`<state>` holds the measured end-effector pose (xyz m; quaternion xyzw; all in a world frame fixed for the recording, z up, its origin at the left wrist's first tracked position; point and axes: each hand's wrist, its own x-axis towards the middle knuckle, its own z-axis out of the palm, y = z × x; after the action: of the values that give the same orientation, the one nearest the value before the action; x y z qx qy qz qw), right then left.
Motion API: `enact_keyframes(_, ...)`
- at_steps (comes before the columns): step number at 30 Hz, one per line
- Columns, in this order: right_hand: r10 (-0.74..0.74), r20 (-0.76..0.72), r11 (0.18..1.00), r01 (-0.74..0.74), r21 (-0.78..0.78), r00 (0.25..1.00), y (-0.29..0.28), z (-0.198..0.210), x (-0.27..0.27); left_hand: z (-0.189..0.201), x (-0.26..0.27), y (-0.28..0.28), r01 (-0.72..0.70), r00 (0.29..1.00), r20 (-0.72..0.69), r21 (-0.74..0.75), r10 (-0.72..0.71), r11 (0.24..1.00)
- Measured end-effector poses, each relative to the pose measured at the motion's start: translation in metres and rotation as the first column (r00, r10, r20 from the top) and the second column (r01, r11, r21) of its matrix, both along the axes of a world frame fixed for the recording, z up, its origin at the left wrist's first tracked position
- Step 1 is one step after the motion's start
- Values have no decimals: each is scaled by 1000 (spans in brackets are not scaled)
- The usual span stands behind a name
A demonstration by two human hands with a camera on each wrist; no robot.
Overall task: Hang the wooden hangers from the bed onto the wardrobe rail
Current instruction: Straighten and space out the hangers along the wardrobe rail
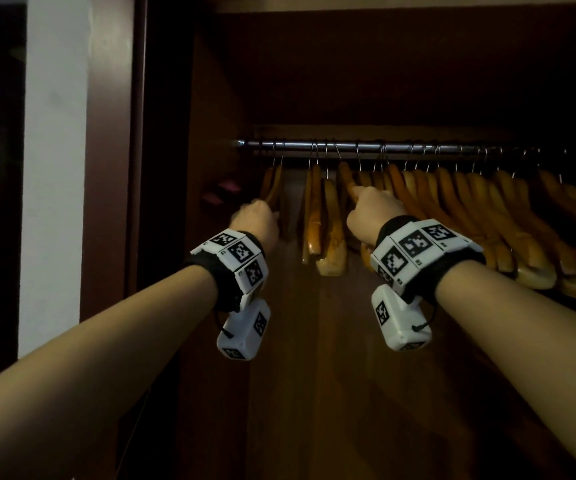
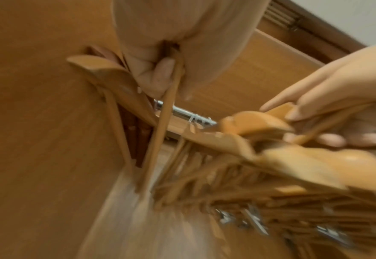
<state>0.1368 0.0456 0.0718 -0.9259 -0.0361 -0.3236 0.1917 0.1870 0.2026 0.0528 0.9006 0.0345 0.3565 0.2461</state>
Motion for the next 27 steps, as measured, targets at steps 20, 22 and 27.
enact_keyframes(20,-1,11,1000,1,-4,1000,0,1,4,2,-2,6,-43,998,41,-74,46,996)
enact_keyframes(22,-5,11,1000,5,-6,1000,0,0,4,1,-3,3,-30,998,49,-75,33,997)
enact_keyframes(27,-5,18,1000,6,-20,1000,0,1,5,2,-8,-10,33,998,64,-87,-28,996)
